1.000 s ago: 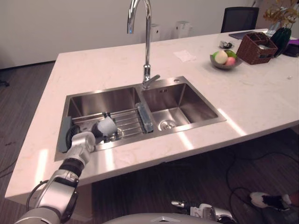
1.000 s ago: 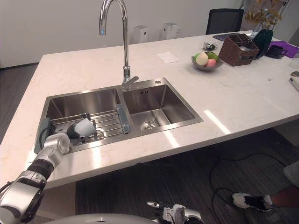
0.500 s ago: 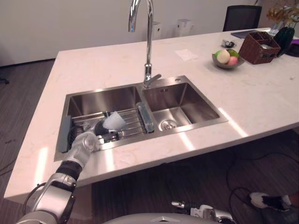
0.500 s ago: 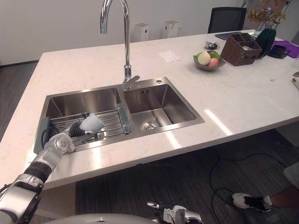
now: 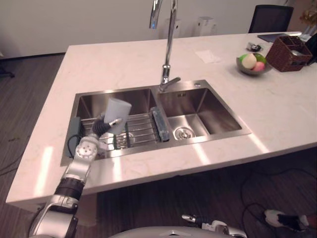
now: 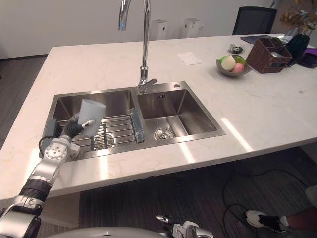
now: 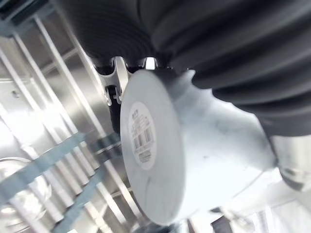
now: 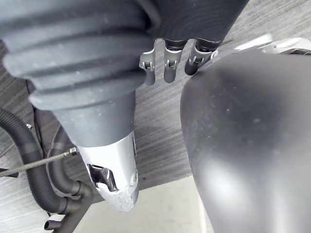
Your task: Walk over to the sink, pick up the cup, carry it to the dishwasher, place the cup inside the dishwasher, then close the dishwasher door
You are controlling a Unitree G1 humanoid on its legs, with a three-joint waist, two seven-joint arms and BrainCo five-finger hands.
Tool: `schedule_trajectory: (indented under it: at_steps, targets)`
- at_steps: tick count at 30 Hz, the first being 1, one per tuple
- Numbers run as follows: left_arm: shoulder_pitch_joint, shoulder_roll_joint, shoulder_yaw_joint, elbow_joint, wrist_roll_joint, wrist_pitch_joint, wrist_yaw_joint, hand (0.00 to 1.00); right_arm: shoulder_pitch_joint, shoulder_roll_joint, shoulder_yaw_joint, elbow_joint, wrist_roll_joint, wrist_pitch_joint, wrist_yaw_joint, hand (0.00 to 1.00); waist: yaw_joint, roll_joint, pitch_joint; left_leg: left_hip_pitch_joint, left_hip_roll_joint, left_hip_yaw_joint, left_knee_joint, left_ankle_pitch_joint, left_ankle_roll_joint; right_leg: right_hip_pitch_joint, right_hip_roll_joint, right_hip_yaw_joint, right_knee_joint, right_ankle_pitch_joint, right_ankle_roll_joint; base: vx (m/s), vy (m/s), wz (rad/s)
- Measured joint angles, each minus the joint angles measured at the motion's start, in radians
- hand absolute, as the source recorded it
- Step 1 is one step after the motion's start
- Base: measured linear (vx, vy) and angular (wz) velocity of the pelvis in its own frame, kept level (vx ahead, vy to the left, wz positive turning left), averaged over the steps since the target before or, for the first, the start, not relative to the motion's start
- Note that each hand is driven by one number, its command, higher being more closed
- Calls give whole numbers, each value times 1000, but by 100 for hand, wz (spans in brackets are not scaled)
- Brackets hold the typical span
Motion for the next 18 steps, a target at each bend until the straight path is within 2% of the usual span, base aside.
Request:
schedule_trajectory:
  at_steps: [2,3,5,10,11,12,17,18]
  targets:
    - [46,-46,72,-159,-19,-56,84,100,12,0,-8,1,46,-12,-21,0,14,0,0,-3,-1,-6,0,1,1,0,-1,-12,0,-2,-2,-21,-34,10]
    - [60,-56,89,-196,-19,-72,104,100,16,2,-22,2,54,-12,-22,0,17,0,0,-3,-1,-7,0,1,1,1,-1,-13,1,-2,-2,-16,-29,5]
    - [106,-87,138,-310,-15,-138,190,100,32,5,-42,-1,88,-20,-37,0,30,0,0,-3,-1,-12,0,1,0,3,-1,-19,1,-5,-2,-20,-31,6]
    - [179,-113,203,-426,40,-274,345,100,50,17,-80,-5,114,-17,-66,0,47,-3,2,-9,-5,-50,0,11,1,17,-4,-64,1,-11,-5,-31,-32,23]
    - [184,-116,205,-437,47,-281,363,100,58,18,-83,-5,116,-17,-69,0,48,-5,2,-11,-5,-55,0,13,0,16,-5,-65,2,-11,-6,-59,-41,20]
    - [202,-139,219,-498,57,-302,408,100,62,21,-103,-4,118,-13,-82,0,64,-6,1,-21,-4,-60,0,18,0,9,-4,-67,3,-11,-6,-45,-28,13]
    - [222,-159,243,-583,127,-357,498,100,65,22,-118,0,118,-11,-86,0,68,-6,-2,-37,-7,-82,0,32,6,-3,-4,-86,17,-10,-8,-50,-14,11]
    - [250,-162,328,-652,142,-392,582,100,111,38,-146,19,107,-7,-86,0,87,2,-30,-96,-10,-114,0,68,17,-41,-1,-118,8,17,-12,-26,-6,8]
